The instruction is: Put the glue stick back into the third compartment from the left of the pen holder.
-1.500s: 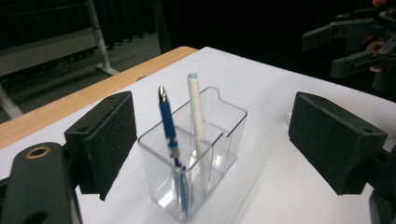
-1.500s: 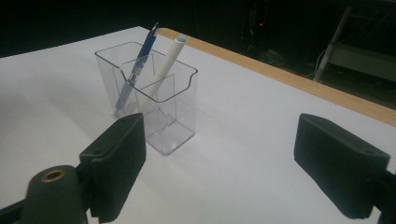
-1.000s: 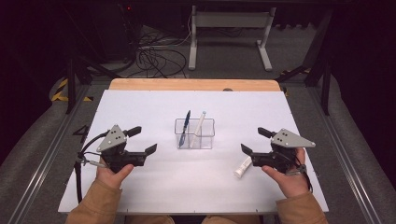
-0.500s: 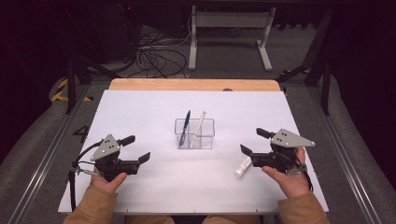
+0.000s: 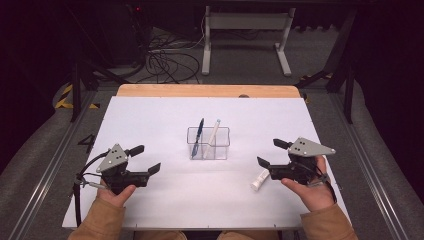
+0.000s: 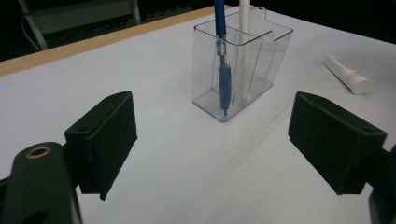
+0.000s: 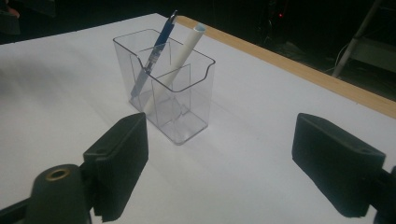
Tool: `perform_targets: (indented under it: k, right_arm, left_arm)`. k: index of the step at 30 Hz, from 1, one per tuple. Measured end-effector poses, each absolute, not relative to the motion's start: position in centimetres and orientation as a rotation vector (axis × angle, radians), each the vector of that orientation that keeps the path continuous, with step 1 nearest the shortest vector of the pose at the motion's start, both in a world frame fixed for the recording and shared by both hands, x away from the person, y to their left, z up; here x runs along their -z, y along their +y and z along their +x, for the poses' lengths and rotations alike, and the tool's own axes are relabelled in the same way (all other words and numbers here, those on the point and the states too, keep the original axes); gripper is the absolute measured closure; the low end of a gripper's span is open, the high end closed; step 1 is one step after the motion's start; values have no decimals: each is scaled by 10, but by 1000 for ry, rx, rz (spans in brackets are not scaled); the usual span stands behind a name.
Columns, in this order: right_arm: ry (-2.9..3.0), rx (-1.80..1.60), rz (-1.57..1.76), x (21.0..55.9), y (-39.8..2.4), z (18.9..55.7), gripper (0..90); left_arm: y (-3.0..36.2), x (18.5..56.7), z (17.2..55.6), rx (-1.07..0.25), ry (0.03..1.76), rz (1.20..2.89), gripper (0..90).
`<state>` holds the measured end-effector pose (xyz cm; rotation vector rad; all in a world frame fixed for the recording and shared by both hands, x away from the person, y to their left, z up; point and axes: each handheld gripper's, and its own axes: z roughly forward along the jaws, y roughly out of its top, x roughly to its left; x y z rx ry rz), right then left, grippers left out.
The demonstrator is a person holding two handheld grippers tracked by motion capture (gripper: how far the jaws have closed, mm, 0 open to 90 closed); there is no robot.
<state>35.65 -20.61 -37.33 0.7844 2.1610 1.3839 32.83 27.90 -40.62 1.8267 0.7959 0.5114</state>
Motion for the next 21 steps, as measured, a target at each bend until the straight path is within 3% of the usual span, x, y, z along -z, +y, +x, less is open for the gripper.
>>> perform_targets:
  k: [21]
  right_arm:
    - [2225, -1379, 931, 370, -203, 360, 230]
  left_arm:
    - [271, 401, 323, -535, 809, 1823, 138]
